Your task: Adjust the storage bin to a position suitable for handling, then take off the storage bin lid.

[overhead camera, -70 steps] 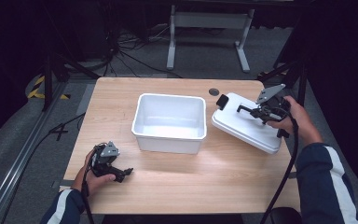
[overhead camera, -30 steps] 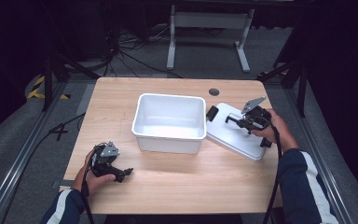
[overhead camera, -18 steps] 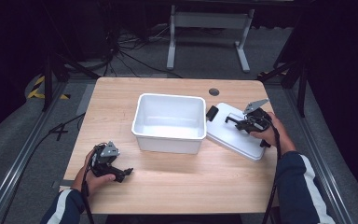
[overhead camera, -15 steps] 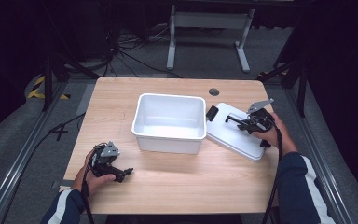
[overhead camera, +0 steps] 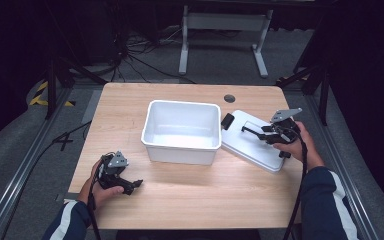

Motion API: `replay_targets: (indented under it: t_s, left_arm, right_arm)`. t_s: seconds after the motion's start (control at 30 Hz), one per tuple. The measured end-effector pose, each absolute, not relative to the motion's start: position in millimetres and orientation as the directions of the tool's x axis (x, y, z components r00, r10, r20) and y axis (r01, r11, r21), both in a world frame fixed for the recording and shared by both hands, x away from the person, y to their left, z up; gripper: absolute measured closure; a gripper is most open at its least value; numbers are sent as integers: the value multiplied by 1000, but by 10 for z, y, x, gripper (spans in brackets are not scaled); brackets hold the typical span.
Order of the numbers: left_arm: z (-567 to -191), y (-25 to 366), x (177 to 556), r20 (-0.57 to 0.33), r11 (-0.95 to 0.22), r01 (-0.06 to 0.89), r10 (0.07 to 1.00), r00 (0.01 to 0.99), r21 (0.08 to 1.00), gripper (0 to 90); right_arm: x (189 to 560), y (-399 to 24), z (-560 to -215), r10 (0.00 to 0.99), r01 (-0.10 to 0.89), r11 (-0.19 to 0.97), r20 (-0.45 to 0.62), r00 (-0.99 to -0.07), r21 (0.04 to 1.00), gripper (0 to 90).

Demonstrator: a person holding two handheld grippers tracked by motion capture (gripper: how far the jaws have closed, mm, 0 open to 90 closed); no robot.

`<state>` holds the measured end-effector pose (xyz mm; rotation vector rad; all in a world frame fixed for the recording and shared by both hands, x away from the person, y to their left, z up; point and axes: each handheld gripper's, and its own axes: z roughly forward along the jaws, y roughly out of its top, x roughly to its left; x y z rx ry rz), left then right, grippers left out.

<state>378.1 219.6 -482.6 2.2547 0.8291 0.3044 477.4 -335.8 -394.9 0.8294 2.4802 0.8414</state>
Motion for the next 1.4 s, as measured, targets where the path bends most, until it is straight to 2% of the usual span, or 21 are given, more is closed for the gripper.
replay_targets:
  t_s: [0.43,1.03,1.4]
  left_arm:
    - [-4826,2195,3780,-21,-546,476,642,766,690,1]
    - [-4821,2182,3799,-15,-555,470,635,773,687,0]
    - [-4821,2181,3799,-16,-554,471,636,771,686,1]
  right_arm:
    - [4648,-3255,-3838,625,368,642,-181,-760,673,519]
    - [4452,-3253,-3797,616,351,664,-217,-757,661,479]
    - [4182,-3324,-3749,620,336,664,-240,-747,668,465]
